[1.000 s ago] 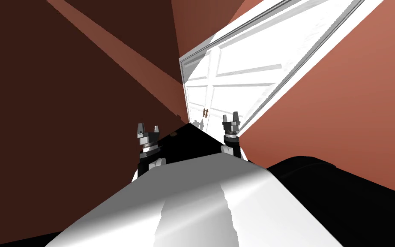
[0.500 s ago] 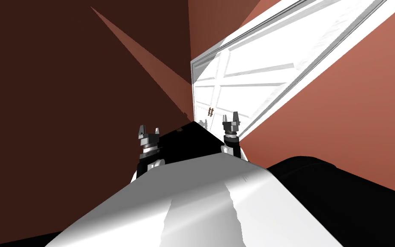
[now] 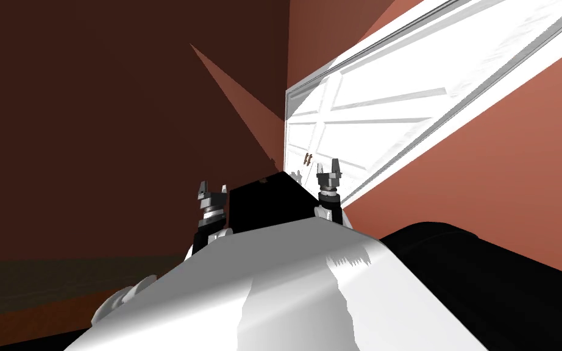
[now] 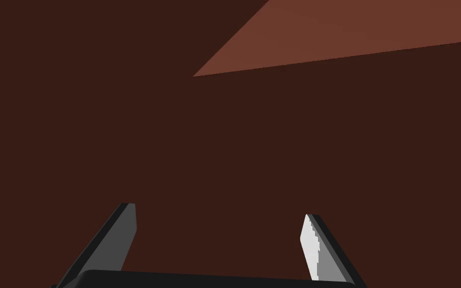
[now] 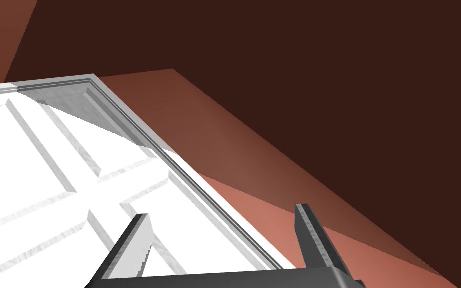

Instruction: Push the door open

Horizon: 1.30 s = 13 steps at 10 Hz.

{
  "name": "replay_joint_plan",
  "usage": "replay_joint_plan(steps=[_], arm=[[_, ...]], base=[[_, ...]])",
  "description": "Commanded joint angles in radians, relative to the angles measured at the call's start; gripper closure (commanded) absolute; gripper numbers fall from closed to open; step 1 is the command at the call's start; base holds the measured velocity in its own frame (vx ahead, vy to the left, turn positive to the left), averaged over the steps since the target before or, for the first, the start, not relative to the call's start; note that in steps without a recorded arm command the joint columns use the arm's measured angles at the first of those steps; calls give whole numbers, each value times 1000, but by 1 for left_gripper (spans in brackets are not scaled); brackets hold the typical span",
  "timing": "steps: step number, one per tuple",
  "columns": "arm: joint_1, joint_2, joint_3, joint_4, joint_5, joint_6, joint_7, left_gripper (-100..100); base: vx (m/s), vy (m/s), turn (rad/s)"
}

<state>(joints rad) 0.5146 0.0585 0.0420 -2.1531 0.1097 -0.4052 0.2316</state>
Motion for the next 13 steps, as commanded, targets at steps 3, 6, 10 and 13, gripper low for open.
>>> replay_joint_plan(steps=[3,6,10,13], arm=[[5,13,16,28,36,31,33,-100],[12,23,29,50,65,56,61,-100],[21,36,49,81,109,92,101,-100],[28,45,66,108,147,124,135,-100]], base=[[-106,-1,283],[-120,31,255],[-107,30,288],[-78,1,325]])
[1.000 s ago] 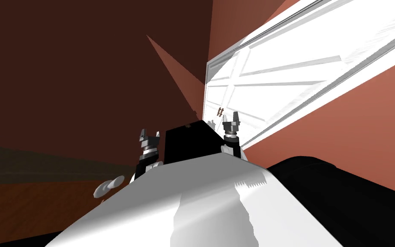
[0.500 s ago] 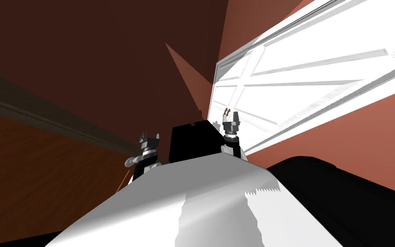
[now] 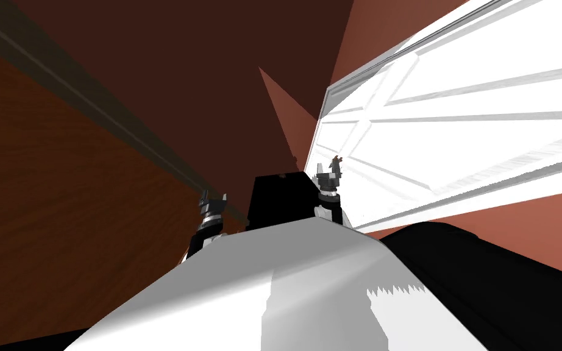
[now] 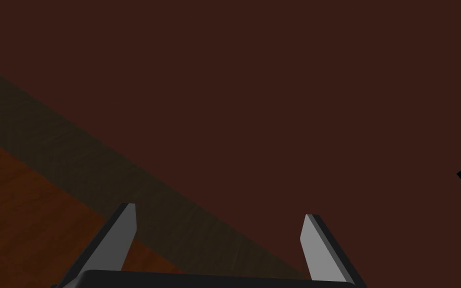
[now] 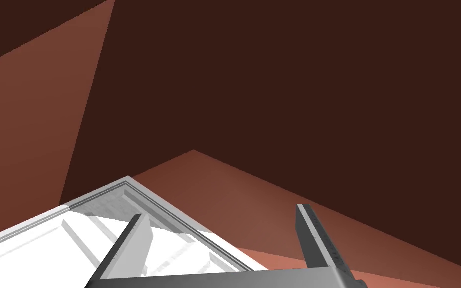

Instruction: Push the door open

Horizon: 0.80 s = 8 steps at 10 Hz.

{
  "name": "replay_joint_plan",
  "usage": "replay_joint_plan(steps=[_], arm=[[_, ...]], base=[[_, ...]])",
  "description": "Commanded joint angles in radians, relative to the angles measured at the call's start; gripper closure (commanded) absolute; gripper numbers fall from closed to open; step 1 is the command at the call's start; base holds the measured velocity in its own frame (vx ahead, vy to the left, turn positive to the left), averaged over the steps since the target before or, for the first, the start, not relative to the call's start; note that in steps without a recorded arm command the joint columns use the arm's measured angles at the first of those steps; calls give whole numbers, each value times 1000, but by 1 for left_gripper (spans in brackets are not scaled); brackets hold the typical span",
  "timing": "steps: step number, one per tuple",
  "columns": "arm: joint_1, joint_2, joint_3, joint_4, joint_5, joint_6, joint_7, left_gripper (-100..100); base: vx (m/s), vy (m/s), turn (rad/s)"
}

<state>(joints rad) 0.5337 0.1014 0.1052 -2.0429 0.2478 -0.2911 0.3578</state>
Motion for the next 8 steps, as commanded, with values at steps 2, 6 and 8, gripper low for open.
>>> replay_joint_plan(steps=[2,6,8], arm=[[14,8,14,16,33,30,32,-100],[23,19,36,51,83,72,77,-100],[28,25,48,70,109,94,101,-100]], base=[[-68,13,296],[-87,31,310],[-67,21,361]])
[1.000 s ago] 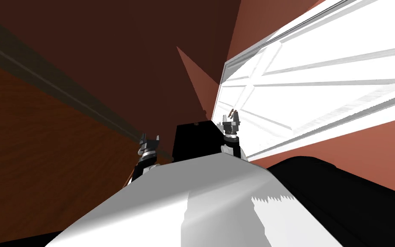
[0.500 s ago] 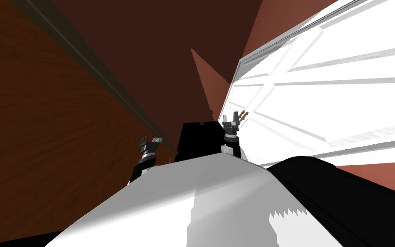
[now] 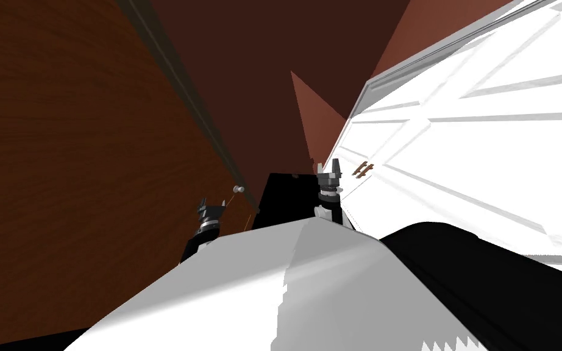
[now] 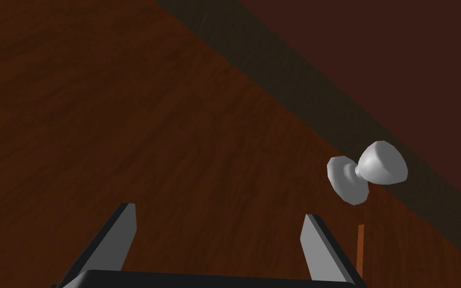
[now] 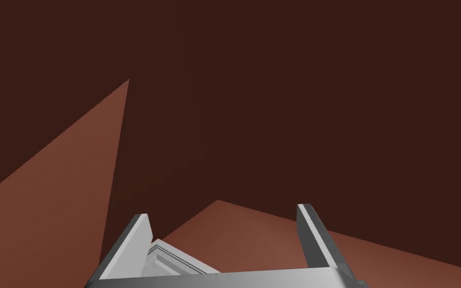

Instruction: Push the door open

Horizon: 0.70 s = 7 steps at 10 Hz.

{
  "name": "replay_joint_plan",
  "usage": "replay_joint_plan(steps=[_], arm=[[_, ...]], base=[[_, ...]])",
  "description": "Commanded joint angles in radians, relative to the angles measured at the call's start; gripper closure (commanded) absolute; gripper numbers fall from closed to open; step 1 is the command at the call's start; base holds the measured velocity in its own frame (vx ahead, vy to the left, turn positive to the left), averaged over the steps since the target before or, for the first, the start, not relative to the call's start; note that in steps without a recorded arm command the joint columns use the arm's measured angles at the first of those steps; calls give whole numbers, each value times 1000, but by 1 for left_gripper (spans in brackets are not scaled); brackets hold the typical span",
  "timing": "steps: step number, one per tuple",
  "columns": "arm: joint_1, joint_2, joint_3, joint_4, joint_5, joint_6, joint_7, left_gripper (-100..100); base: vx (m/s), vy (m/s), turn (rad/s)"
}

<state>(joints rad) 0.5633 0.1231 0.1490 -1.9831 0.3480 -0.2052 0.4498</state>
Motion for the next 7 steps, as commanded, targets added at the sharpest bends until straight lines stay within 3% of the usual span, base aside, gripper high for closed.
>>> replay_joint_plan(steps=[1,7], arm=[[1,5,11,20,24,20,23,-100],[17,18,50,82,110,92,102,-100]], base=[[-65,5,334],[-55,0,340]])
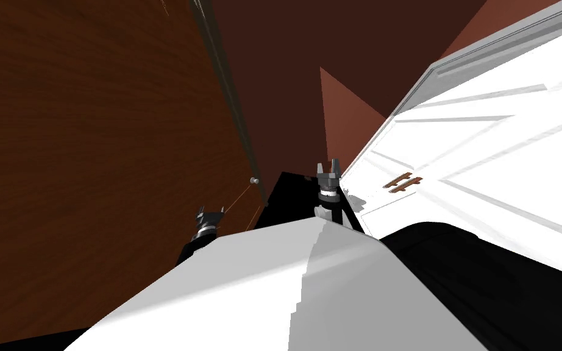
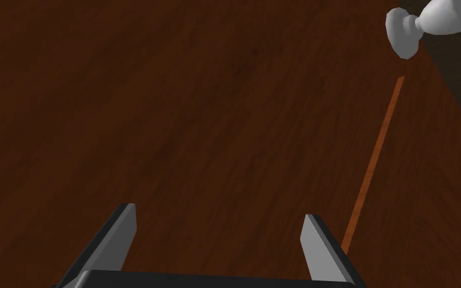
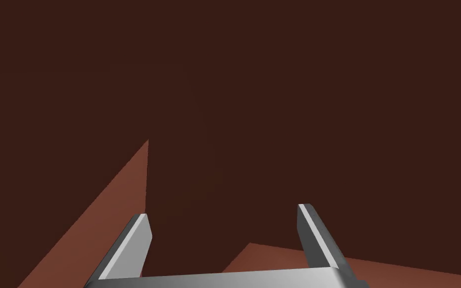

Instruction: Push the door open

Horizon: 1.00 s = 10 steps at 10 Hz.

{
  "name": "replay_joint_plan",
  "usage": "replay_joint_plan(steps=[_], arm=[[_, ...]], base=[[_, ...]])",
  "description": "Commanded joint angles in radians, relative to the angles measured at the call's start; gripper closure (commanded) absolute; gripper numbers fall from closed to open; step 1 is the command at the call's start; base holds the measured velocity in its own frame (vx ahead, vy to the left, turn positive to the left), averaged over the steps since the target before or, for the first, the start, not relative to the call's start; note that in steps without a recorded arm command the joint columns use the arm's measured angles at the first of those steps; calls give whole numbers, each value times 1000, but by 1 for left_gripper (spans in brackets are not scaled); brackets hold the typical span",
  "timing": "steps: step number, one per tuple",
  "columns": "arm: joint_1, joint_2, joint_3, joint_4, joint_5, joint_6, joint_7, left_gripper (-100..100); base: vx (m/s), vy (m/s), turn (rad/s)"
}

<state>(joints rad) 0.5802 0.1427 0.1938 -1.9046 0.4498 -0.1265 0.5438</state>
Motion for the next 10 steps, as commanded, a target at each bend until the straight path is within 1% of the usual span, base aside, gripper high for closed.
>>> replay_joint_plan(steps=[1,5,7,8,10], arm=[[3,1,12,13,23,25,21,-100],[13,9,38,55,82,75,75,-100],[18,12,53,77,114,101,104,-100],[20,12,56,83,122,108,112,-100],[25,15,70,105,154,134,141,-100]], base=[[-56,14,332],[-54,11,347],[-55,-17,306],[-41,-15,292],[-40,-5,352]])
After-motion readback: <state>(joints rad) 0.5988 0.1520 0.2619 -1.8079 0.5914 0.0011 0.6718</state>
